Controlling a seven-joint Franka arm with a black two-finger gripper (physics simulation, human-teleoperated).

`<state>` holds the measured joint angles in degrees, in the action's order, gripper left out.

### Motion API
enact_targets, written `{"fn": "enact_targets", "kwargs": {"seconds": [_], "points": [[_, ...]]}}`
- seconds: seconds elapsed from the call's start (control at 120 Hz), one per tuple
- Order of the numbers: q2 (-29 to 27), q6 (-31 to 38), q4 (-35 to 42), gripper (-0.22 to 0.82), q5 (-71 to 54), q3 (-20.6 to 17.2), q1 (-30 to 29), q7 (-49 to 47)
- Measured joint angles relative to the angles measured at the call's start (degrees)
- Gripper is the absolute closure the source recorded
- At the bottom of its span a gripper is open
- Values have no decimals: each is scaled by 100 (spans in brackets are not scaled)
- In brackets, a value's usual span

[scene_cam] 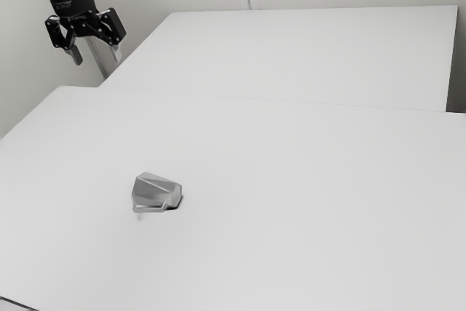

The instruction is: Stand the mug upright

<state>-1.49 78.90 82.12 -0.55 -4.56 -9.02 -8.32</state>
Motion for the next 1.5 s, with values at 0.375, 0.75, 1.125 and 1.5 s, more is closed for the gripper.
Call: {"fn": "enact_targets", "kwargs": {"seconds": [0.375, 0.75, 1.125, 1.5], "points": [[-33, 641, 877, 0, 937, 1079, 1352, 121], [716, 1847, 2628, 0, 3444, 2457, 358, 1436], [1282, 2186, 3453, 0, 5124, 2848, 92, 3145], [1304, 2117, 4130, 0, 5952, 2935, 13, 4335]]}}
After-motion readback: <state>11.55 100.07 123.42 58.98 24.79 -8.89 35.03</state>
